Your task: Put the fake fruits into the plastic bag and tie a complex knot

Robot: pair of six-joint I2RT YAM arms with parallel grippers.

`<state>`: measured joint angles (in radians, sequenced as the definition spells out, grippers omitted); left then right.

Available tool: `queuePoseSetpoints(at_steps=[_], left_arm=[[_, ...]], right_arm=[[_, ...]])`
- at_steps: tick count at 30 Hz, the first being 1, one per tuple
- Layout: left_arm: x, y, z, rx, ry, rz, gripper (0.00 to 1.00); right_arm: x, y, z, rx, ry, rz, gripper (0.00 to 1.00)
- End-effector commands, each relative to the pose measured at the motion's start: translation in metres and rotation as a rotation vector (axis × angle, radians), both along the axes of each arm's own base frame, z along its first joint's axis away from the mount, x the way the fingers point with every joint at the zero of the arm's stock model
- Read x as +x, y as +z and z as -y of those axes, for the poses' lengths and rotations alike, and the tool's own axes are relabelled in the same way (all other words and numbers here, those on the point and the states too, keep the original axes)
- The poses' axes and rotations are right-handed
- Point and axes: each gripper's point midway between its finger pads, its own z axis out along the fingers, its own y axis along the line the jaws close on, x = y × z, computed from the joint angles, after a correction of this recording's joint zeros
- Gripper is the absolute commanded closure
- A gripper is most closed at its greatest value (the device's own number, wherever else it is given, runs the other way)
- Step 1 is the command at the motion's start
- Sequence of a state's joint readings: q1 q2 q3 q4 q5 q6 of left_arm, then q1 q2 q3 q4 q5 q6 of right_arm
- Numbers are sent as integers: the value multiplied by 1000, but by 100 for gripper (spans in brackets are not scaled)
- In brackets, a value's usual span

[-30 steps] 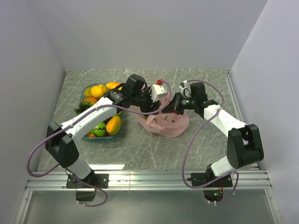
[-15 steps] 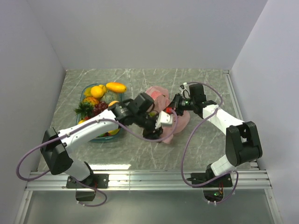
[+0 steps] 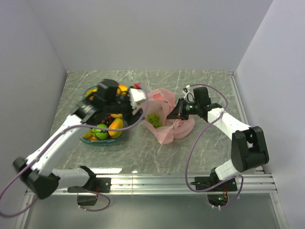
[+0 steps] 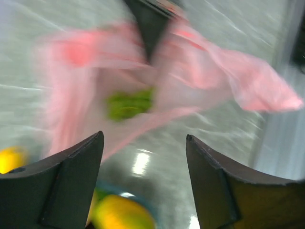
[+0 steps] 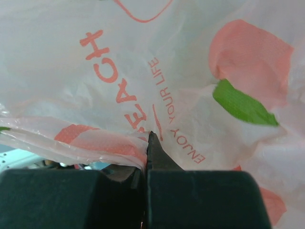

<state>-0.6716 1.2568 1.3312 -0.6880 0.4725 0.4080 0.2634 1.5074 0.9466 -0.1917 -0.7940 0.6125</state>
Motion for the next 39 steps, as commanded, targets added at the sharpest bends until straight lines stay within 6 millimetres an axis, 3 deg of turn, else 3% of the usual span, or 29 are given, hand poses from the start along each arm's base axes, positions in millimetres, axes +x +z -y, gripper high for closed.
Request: queuePoseSetpoints(at_steps=[1,3,5,6,7,9,10,11,12,13,14,15,16,17,18,22,30,39], left_arm=[[21,74,-27,-172,153,202,23],[45,82,-48,-184,242,247,20],[71,76,-60,-139,293,273,20],[90,73,-76,-117,357,285,20],[108,58,-80,-82,372,256,20],[139,58,-102,-36,426,287,19],[155,36,-104,20,406,247,19],[166,44,-108,21,404,268,19],[176,38,-115,46,407,265,17],[191,18,-116,111,374,260,15],[195,17,-118,143,359,265,14],[200,10,-118,173,338,262,1],[208,-7,-118,210,317,238,1],[215,-6,-119,232,300,265,1],[223,-20,-121,266,297,252,1],[242,-41,-125,354,252,268,1],[257,-86,-133,468,205,245,1],[267,-119,-136,509,187,204,1]], right_arm=[[-5,3,9,-47,22,74,100],[-5,2,9,-52,21,80,100],[-4,3,9,-52,20,81,100],[-4,1,9,-57,21,78,100],[-3,2,9,-59,21,78,100],[-1,4,11,-68,21,92,100],[-1,5,11,-70,22,98,100],[-1,5,12,-77,18,107,100],[-2,5,12,-80,19,108,100],[-1,5,13,-81,17,110,100],[-2,6,13,-82,15,108,100],[-2,5,14,-84,14,107,100],[-1,6,14,-85,11,108,100],[-2,6,14,-85,13,108,100],[-1,6,14,-85,11,107,100],[-1,6,13,-86,15,101,100],[0,5,12,-73,17,85,100],[2,2,12,-63,16,62,100]])
